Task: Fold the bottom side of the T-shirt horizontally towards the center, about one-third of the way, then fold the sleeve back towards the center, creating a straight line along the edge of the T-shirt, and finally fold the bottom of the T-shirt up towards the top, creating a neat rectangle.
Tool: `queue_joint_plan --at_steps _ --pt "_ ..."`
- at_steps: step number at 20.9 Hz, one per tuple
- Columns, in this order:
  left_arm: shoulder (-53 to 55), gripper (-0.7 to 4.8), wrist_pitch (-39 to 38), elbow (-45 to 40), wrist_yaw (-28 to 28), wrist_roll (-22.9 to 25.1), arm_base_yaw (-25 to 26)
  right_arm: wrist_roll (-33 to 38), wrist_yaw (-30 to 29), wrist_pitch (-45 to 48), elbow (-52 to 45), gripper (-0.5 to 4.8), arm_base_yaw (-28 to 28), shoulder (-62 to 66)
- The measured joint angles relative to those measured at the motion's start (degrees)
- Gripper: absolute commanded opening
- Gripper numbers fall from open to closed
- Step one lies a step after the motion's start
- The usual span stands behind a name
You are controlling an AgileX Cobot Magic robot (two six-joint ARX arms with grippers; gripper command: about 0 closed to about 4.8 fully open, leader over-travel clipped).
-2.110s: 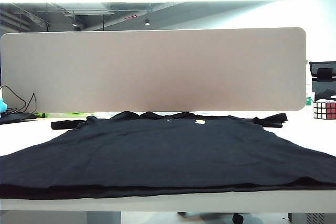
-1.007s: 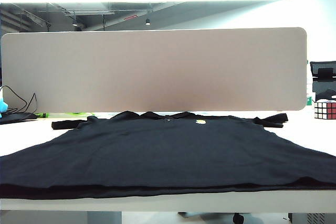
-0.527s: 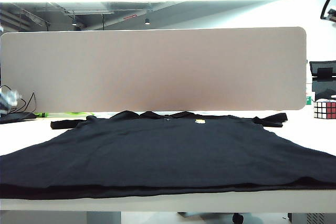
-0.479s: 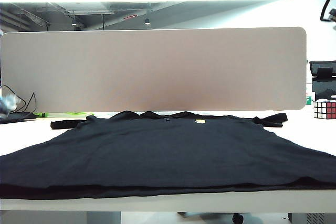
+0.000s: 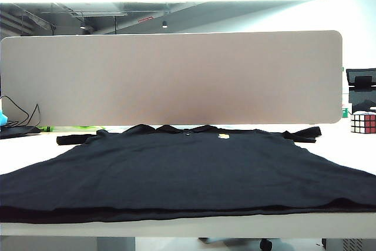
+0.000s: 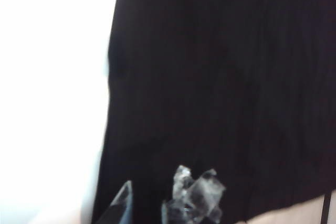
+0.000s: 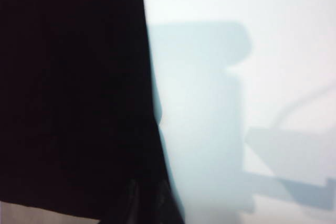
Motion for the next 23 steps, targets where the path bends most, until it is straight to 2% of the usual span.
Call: queue_joint_plan --at_steps 3,5,8,10,11,12,14,16,19,23 --pt "0.02 0.59 -3.34 -0.02 -0.35 1.92 0.00 0.00 -0.79 -0.72 0.00 0.63 0.07 0.00" --pt "0.02 0.59 -3.02 -0.02 0.04 2.08 0.04 0.00 -2.01 -0.72 0.00 0.64 0.07 0.00" --pt "0.00 0.63 -1.86 0.02 0.46 -0.87 0.20 -0.17 -2.43 -1.03 0.00 0.64 0.09 0.00" --pt "-0.11 0.99 -2.80 0.02 0.20 -1.86 0.26 -0.70 -2.36 -1.75 0.00 0.64 0.09 0.02" --pt "-0.26 1.44 -3.41 0.02 -0.44 -1.75 0.26 -0.83 -2.36 -1.81 0.00 0.79 0.09 0.02" --pt "-0.44 1.92 -4.81 0.02 -2.91 -1.20 0.24 -0.92 -2.34 -1.75 0.00 1.27 0.09 0.24" --pt "-0.42 2.22 -6.60 0.02 -6.29 0.09 0.31 -1.03 -2.32 -1.29 0.00 1.33 0.09 1.16" --pt "-0.42 2.25 -7.48 0.02 -7.67 1.95 0.28 -1.01 -2.32 -1.22 0.00 1.33 0.09 2.16" --pt "-0.39 2.25 -10.19 0.94 -10.80 3.45 0.28 -1.05 -2.34 -1.29 0.00 1.74 0.17 4.66" --pt "-0.42 2.25 -10.32 2.99 -11.04 4.04 0.28 -1.11 -2.25 -3.43 -0.31 1.82 0.59 7.89"
